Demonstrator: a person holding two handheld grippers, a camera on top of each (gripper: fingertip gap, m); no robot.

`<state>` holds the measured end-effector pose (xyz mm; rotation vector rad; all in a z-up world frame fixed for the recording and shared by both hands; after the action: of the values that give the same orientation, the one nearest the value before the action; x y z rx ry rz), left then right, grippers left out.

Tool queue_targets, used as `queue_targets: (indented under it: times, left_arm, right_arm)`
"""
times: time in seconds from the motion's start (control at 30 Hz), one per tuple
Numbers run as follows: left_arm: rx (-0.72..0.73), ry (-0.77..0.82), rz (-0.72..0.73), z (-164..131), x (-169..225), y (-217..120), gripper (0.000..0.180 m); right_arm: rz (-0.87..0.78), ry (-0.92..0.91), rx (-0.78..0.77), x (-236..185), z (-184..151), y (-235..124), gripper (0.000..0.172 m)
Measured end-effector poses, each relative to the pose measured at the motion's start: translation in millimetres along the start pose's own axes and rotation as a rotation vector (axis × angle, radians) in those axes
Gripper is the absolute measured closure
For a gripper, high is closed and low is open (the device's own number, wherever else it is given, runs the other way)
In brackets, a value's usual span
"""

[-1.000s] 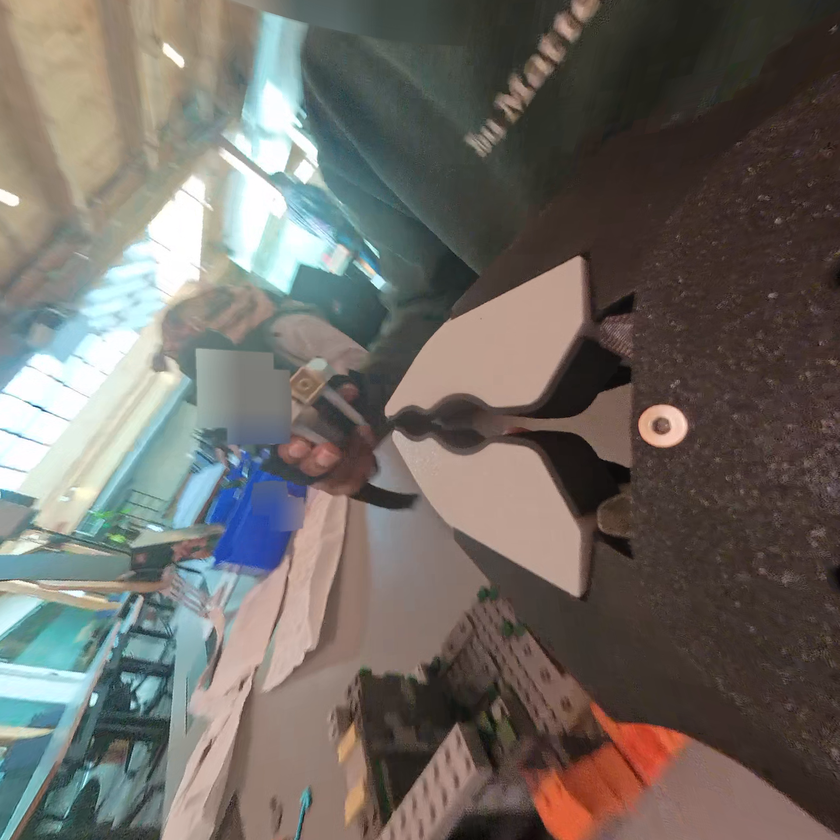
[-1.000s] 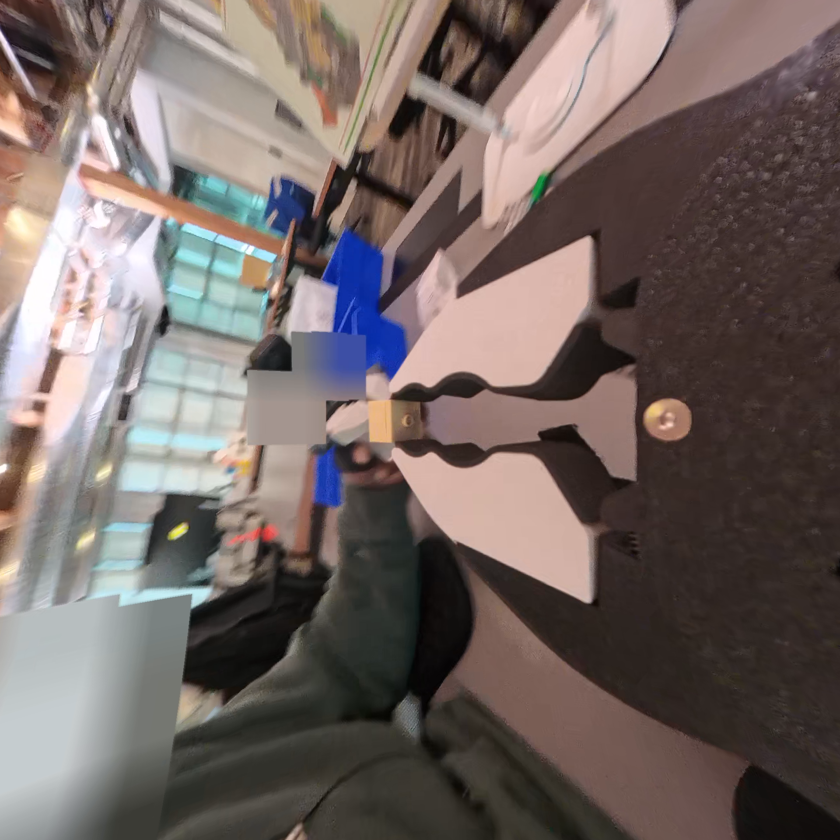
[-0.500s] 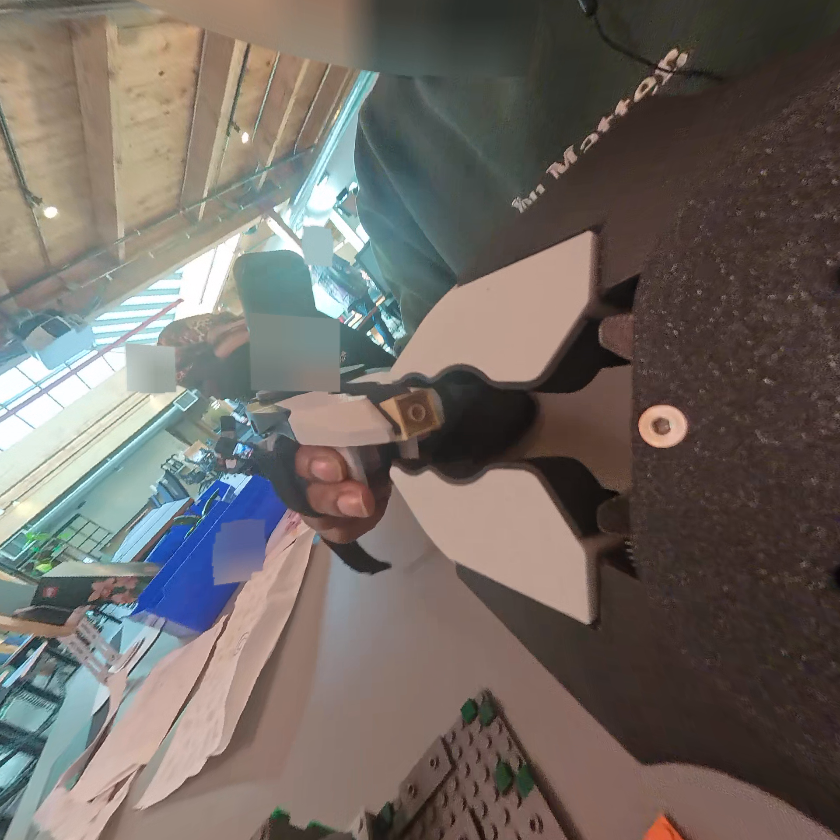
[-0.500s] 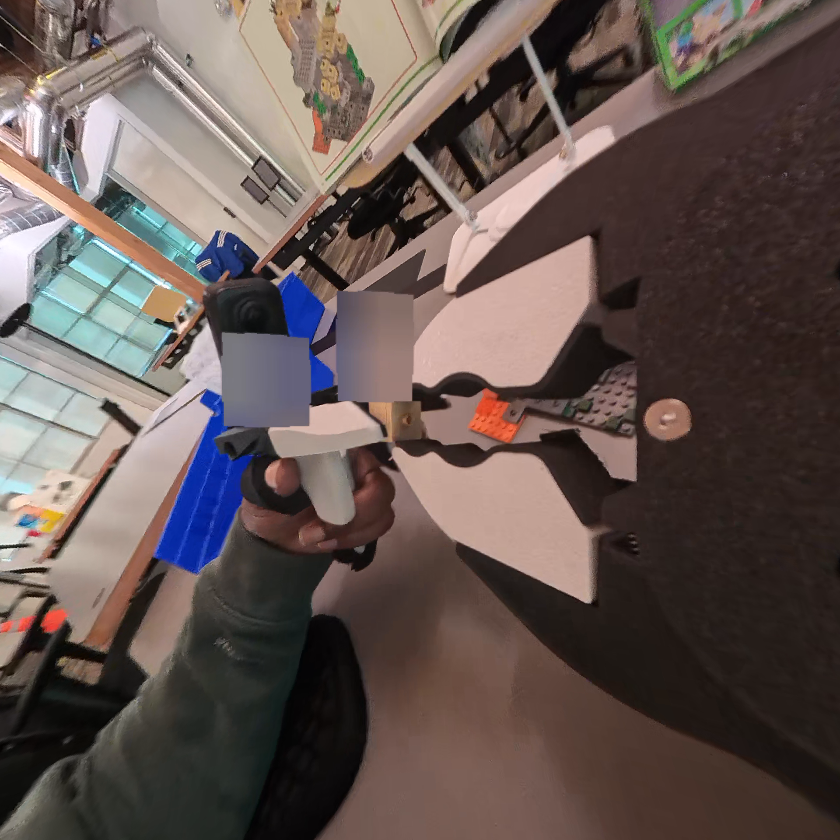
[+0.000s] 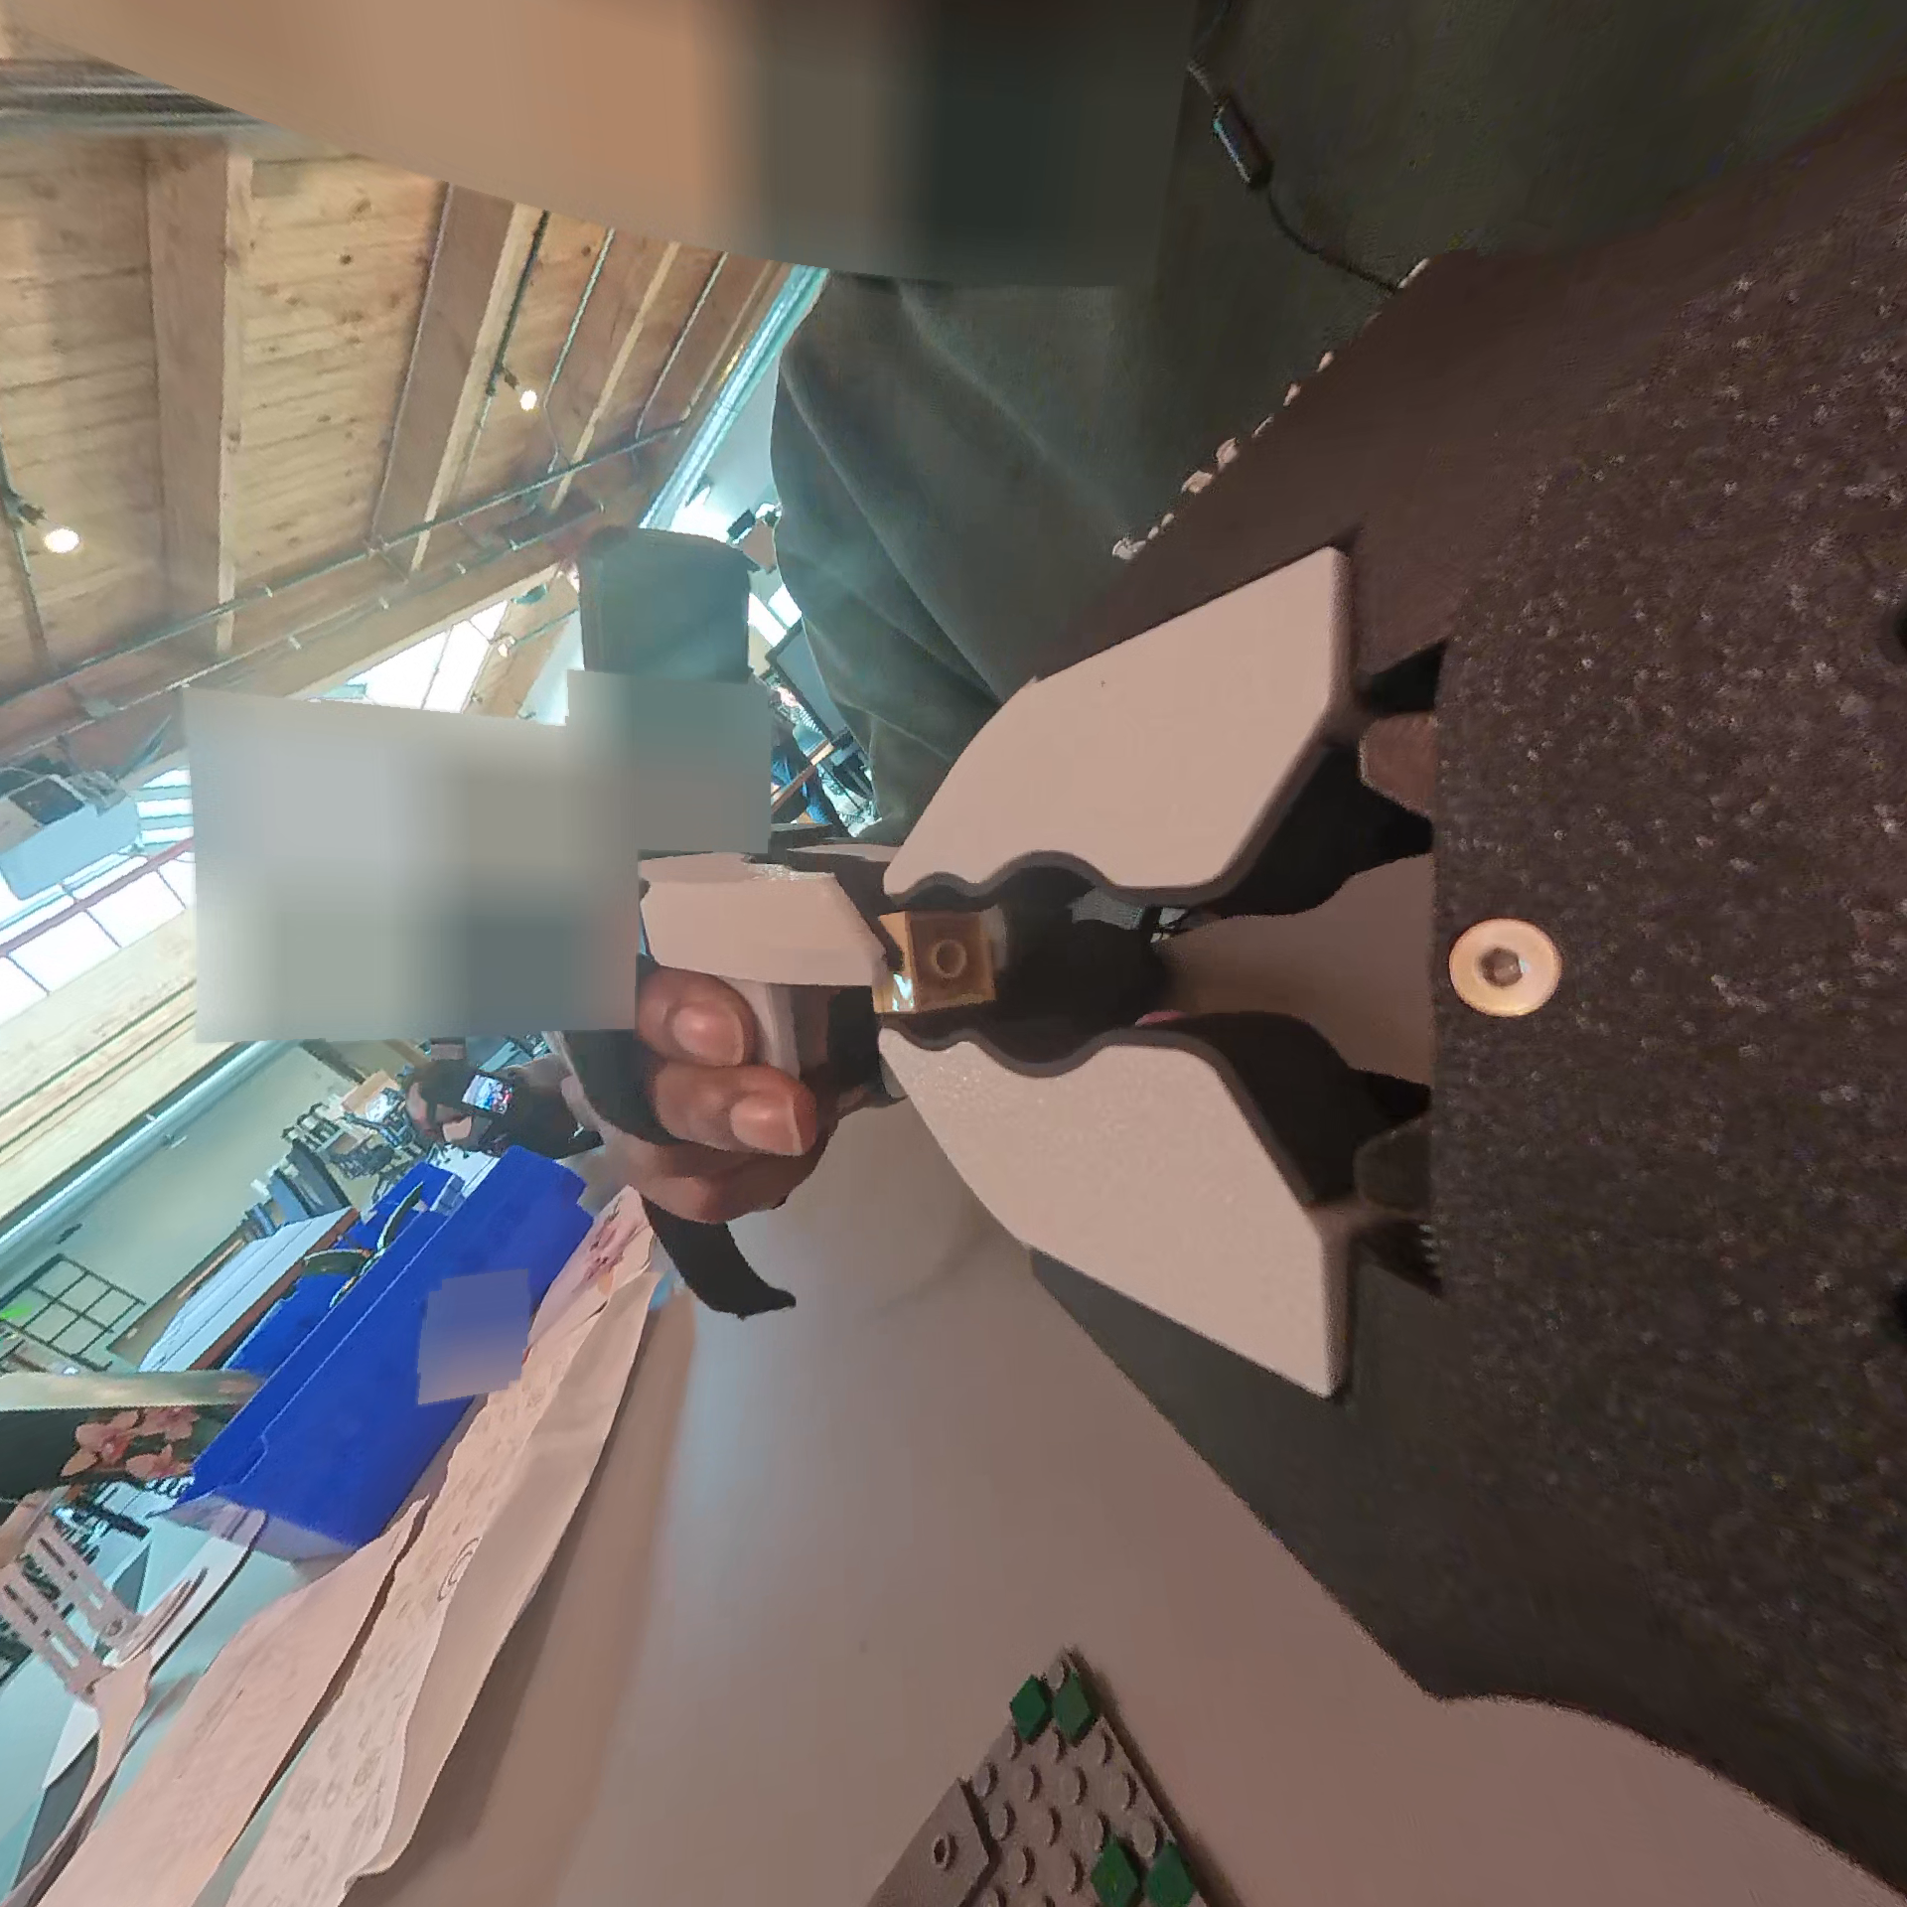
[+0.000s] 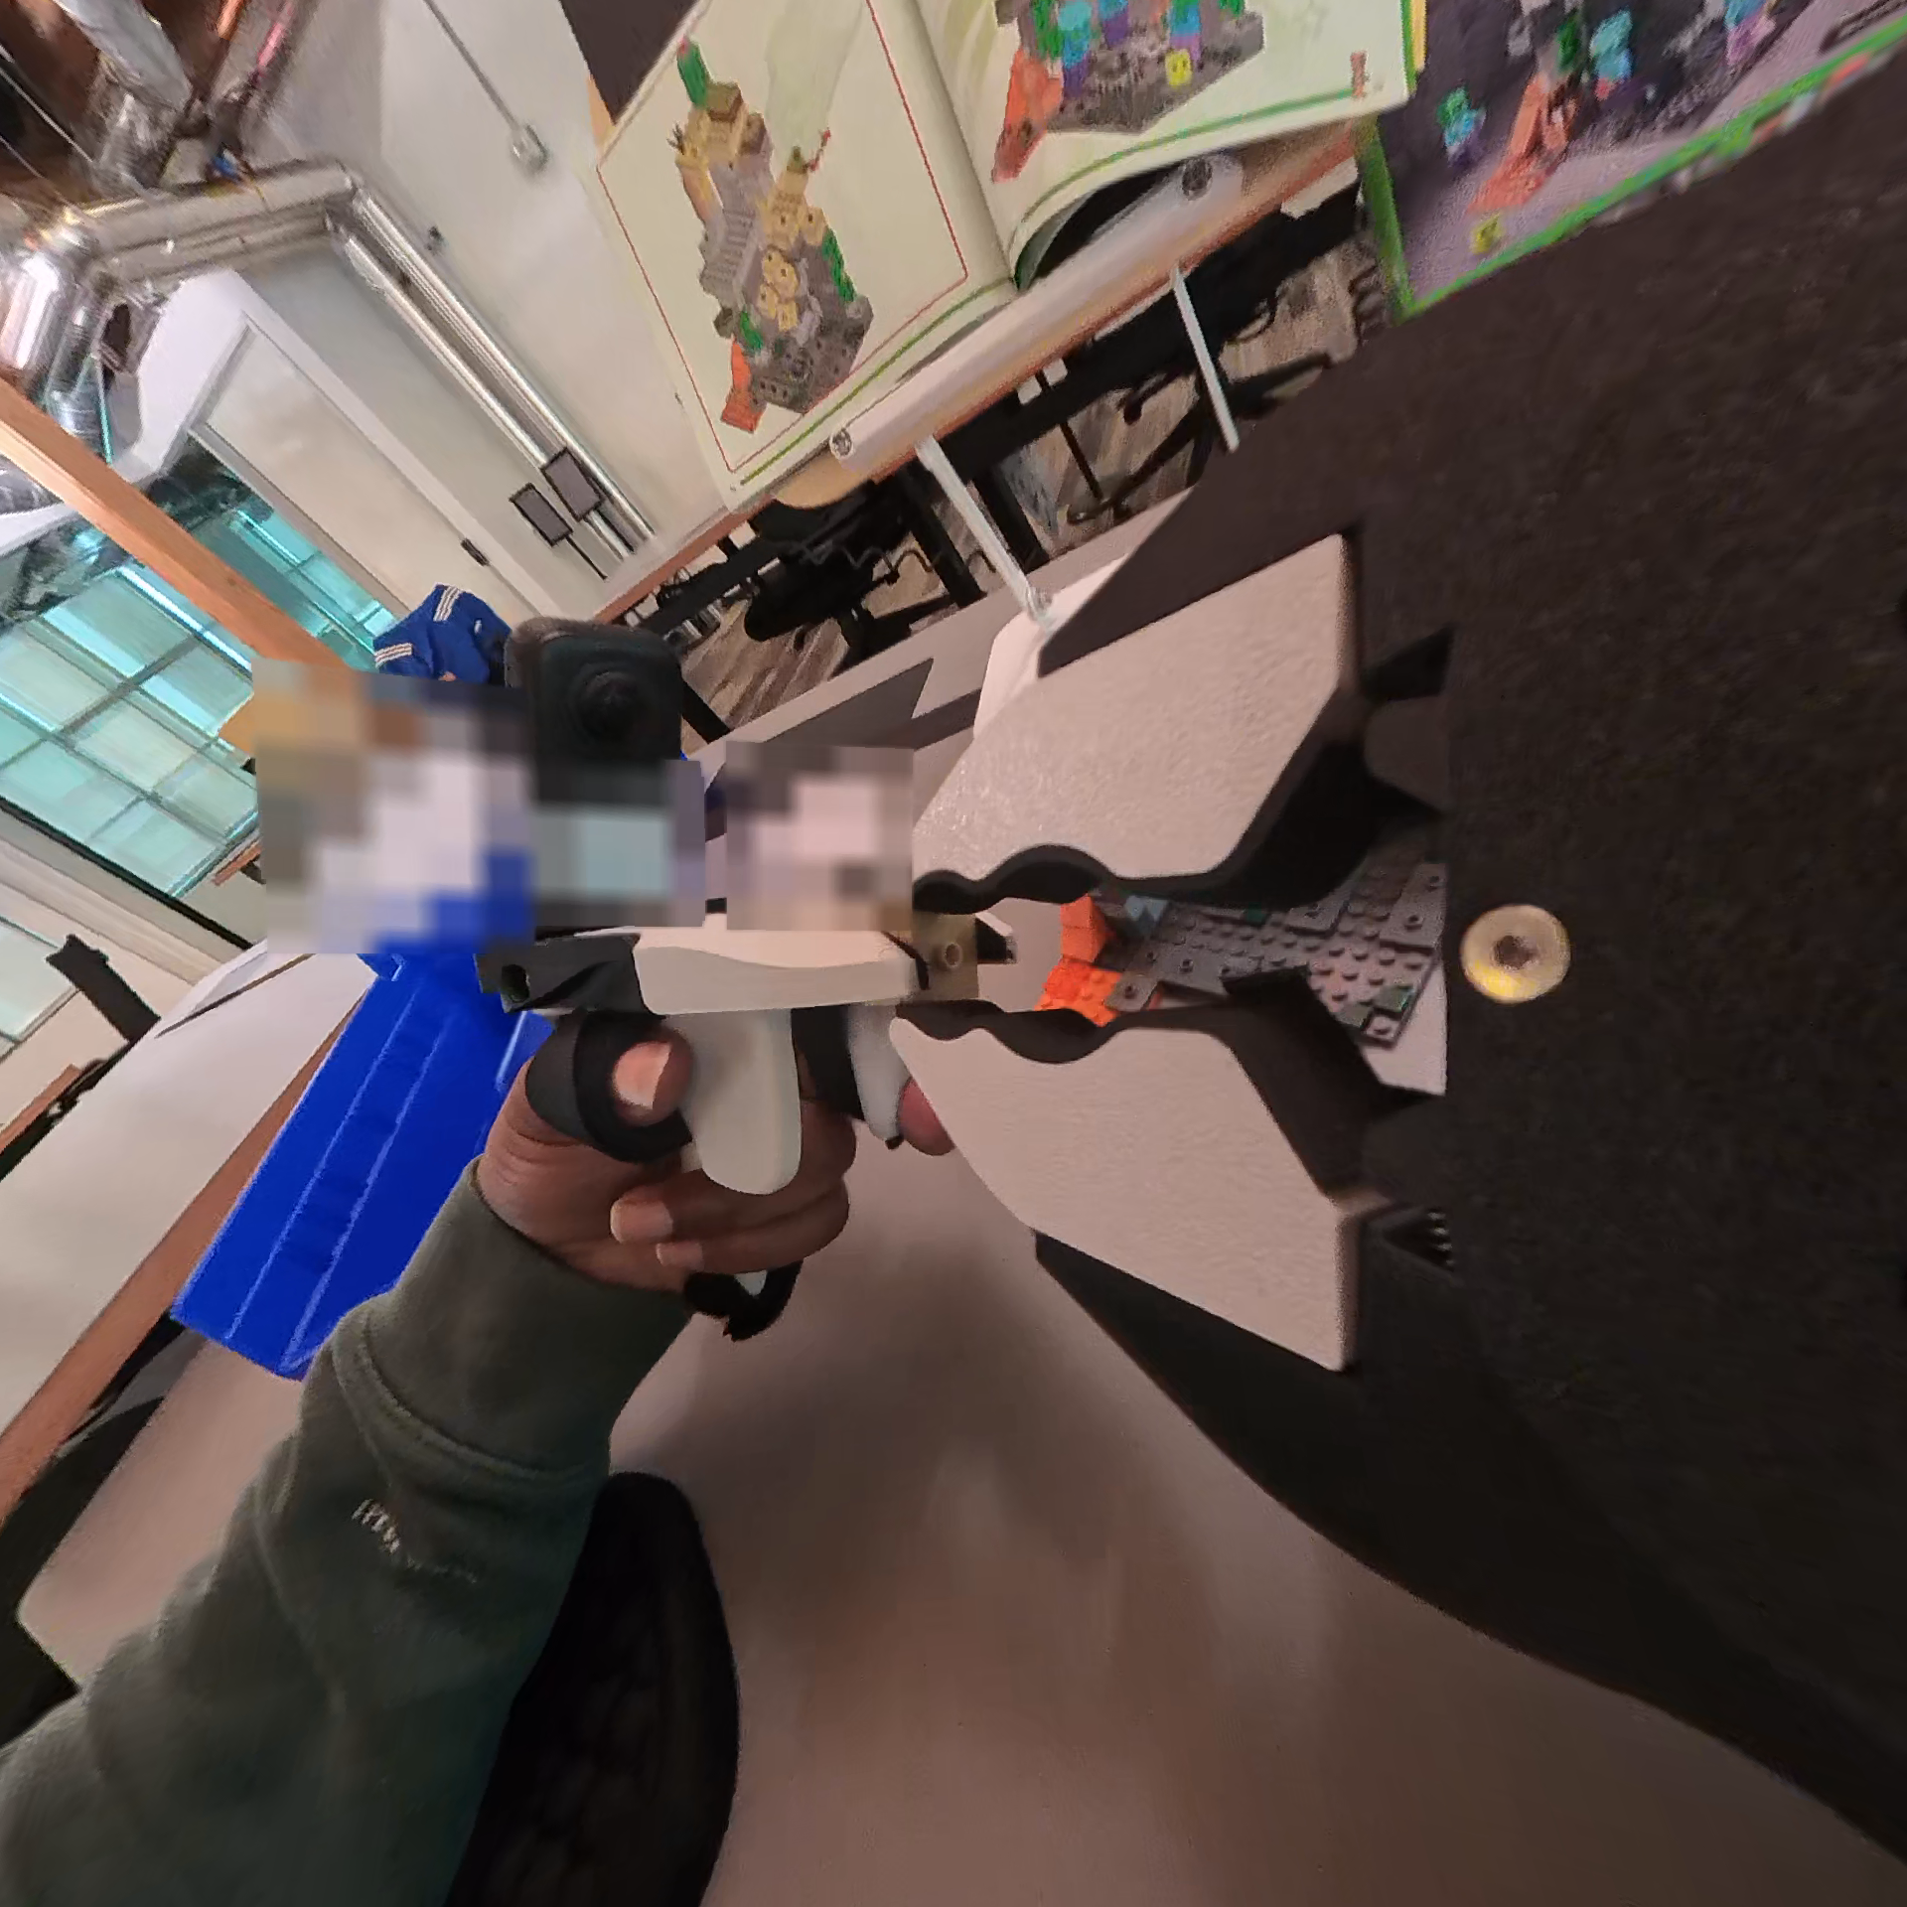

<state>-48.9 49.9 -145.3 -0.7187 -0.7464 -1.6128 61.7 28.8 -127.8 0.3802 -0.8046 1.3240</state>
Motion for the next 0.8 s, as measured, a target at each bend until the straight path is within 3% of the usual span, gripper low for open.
queue_targets:
  times: [0.3,0.37,0.47,0.67,0.8]
  left_arm:
    - [-0.047,0.046,-0.023,-0.9,10.7,4.9,0.162]
    - [0.012,0.031,-0.090,4.6,15.3,-14.2,0.163]
    - [0.109,0.077,0.004,18.0,13.3,-44.4,0.163]
    - [0.098,0.193,0.128,20.4,18.0,-46.8,0.163]
    - [0.093,0.321,0.311,24.7,31.7,-53.4,0.163]
  right_arm:
    - [0.079,0.071,0.066,3.7,6.9,-9.8,0.156]
    - [0.019,0.104,0.081,17.6,4.1,-27.9,0.156]
    - [-0.037,0.111,0.083,27.4,-2.8,-41.2,0.156]
    - [0.005,0.271,0.130,24.6,-17.2,-23.7,0.156]
    - [-0.013,0.374,0.129,24.7,-30.3,-15.6,0.155]
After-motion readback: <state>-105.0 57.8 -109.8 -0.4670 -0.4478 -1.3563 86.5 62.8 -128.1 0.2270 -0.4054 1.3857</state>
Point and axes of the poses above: each gripper's, where its closed fingertips meet, y out along the fingers, z out of its top, x = y × z across the jaws, the point moved 7 cm from there along -y, back along the fingers, and after that the axes turned 8 degrees about -y, right-handed, at the moved point
